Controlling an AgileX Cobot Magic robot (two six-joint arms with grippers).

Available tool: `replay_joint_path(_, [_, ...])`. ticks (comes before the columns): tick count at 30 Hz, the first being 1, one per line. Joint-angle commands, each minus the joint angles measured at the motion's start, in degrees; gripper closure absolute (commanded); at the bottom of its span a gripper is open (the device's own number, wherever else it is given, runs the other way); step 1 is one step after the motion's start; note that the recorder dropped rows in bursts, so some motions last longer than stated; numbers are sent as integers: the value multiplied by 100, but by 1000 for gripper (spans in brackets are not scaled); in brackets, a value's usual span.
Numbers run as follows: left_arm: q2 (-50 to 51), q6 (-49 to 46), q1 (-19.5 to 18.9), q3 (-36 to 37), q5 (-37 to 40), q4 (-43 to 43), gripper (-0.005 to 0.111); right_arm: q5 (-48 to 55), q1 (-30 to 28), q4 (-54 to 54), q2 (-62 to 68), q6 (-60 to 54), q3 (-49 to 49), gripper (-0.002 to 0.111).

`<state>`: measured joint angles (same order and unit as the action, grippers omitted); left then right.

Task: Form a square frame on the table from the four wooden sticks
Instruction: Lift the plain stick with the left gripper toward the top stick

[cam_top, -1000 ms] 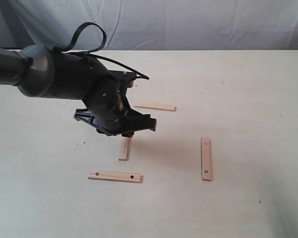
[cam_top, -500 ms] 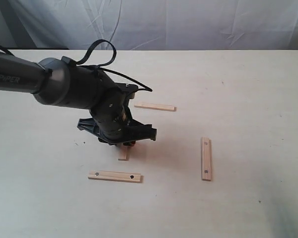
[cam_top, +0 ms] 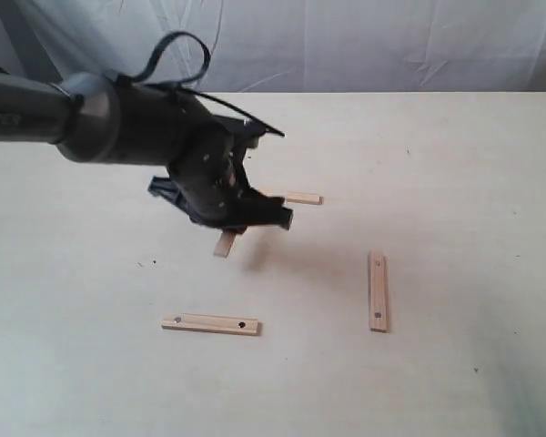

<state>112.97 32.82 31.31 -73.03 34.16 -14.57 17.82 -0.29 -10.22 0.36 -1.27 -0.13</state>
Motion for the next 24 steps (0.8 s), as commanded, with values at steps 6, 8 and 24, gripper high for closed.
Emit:
replay_joint_path(6, [-24, -91, -239, -656, -389, -285, 107, -38, -36, -32, -36, -4, 13, 109])
replay_joint_path(8, [206, -91, -239, -656, -405, -155, 107, -38, -36, -32, -36, -4, 13, 109])
replay_joint_path(24, [868, -48, -265, -656, -986, -153, 107, -38, -36, -44, -36, -4, 13, 109])
